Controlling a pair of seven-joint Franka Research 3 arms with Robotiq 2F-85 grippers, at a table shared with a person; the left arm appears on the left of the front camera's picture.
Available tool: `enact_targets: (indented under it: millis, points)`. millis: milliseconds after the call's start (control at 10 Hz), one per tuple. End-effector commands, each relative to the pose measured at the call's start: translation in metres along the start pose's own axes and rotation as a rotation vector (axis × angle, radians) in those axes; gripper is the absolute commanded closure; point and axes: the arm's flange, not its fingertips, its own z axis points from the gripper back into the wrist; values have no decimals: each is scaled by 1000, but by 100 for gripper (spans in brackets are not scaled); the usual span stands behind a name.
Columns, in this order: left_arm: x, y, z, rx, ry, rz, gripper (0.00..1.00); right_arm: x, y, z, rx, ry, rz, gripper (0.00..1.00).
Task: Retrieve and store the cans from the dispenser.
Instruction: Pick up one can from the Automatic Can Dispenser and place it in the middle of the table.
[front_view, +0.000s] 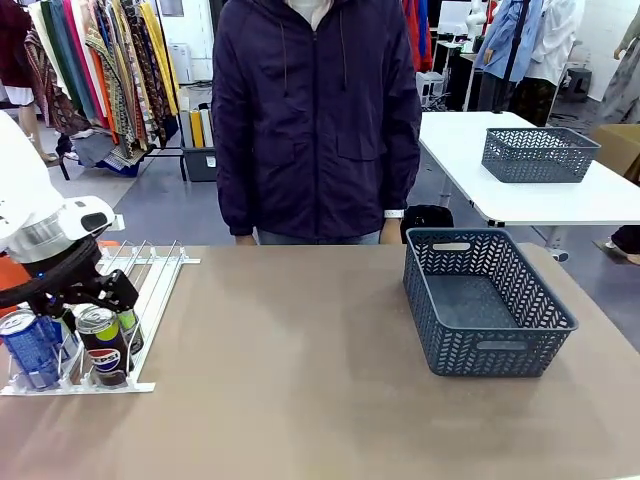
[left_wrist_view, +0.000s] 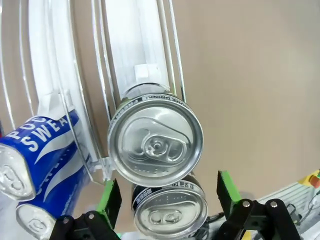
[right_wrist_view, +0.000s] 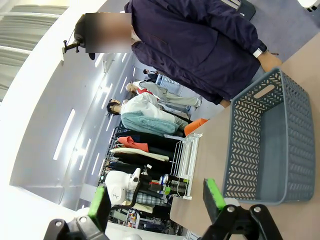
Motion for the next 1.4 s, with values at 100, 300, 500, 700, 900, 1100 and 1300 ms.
enact_targets:
  millis: [100,300,500,700,900,1100,1300]
  points:
    - [3,2,-2,-68,17,5,0,3,5,-1,26,-18,2,0]
    - [4,-1,-2,-54,17,4,0,3,5,-1,26,-18,2,0]
    - [4,0,-2,-28,15,13,0,3,5,-1,26,-18,2,0]
    - [3,0,-1,6,16,23,8,3,5,-1,26,-18,2,0]
    - [3,1,0,32,26,29,100,3,5,-1,26,-18,2,0]
    - [3,1,0,38,28,31,100,3,5,-1,26,-18,2,0]
    - [3,4,0,44,22,40,100,3,5,-1,26,-18,2,0]
